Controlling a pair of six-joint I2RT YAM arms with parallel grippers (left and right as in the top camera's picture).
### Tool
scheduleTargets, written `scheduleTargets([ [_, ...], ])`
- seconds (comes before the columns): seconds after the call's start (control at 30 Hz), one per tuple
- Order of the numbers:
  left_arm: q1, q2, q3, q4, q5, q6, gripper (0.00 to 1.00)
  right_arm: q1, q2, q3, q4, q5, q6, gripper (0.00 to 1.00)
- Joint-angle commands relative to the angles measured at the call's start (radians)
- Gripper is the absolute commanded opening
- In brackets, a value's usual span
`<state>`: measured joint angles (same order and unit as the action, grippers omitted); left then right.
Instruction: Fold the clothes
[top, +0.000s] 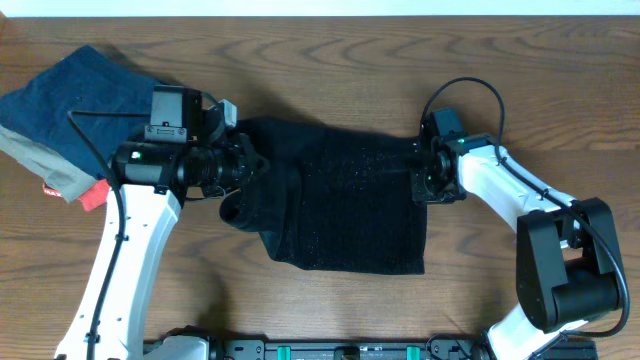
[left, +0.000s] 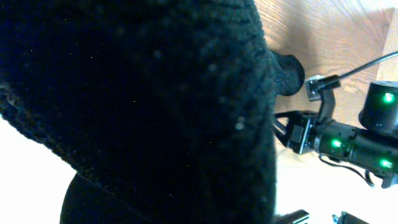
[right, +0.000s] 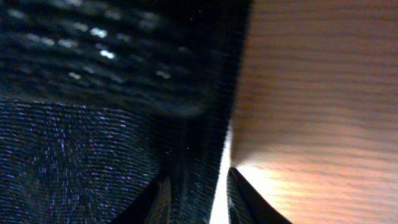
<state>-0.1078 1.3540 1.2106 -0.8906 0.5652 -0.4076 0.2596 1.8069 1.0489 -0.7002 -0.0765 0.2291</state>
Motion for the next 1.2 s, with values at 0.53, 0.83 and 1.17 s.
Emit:
scheduleTargets([
  [0.53,-0.482,0.161,0.035,0.212,-0.067,-0.227,0.06,0.153,0.018,-0.049,0.027,-0.059,0.063,0.25],
  [0.83,-0.579,0.257,0.035,0.310,-0.080,-0.264,0.28,0.153,0.018,-0.048,0.012,-0.060,0.063,0.31],
  [1.17,-0.414,0.183,0.035,0.301,-0.093,-0.087,0.55,0.011,-0.068,0.112,-0.214,0.094,0.062,0.45],
])
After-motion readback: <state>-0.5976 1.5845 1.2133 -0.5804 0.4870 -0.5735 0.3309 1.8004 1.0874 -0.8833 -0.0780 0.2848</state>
